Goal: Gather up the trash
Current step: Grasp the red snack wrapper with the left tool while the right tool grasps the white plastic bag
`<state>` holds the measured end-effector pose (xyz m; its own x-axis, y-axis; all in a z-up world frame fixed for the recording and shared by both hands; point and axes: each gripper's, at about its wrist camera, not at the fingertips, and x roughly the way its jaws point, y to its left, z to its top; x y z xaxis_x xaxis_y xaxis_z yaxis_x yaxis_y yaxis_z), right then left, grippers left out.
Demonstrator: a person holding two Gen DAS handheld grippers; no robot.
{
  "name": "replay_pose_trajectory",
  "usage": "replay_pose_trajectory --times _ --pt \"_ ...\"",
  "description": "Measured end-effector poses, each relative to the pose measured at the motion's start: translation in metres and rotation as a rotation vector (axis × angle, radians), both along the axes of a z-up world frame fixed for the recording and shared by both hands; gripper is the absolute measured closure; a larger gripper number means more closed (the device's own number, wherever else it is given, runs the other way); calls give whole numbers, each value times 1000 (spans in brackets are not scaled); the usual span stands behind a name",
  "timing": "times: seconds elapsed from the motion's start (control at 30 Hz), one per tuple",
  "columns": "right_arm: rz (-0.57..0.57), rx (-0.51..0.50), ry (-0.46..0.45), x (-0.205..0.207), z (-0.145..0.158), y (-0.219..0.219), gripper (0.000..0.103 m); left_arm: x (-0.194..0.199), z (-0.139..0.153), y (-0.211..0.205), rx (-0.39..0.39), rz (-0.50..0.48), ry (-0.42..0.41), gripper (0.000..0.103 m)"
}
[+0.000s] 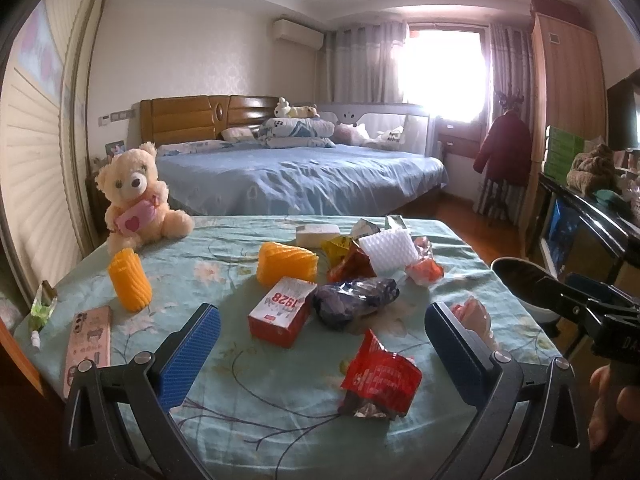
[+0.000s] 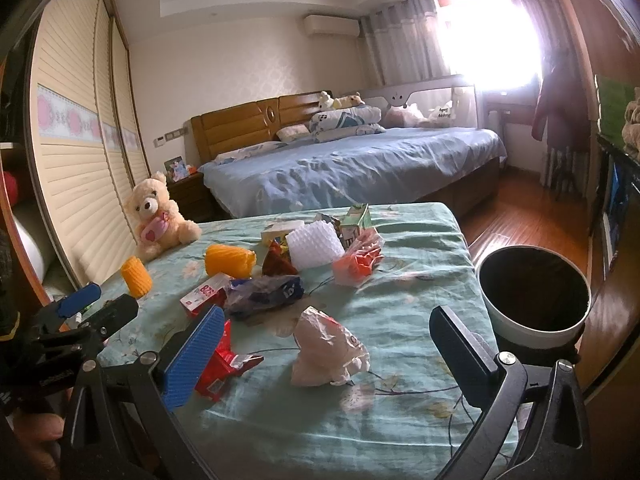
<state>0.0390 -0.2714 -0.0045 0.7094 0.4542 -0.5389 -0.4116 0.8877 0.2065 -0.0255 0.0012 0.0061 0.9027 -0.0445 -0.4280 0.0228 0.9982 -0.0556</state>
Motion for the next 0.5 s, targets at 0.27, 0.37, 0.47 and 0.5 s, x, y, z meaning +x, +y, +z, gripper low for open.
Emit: replay_pose_trajectory --times 0.27,0.37,0.47,0.5 --pt "40 8 65 9 -14 0 1 3 -6 6 -4 -10 39 1" --pt "54 13 102 14 -23 0 1 4 -12 8 -8 -31 69 1" --pt "64 8 148 19 -34 0 6 6 -19 9 -8 -49 103 1" --pt "66 5 159 21 -36 1 10 7 -21 8 -8 -55 112 1"
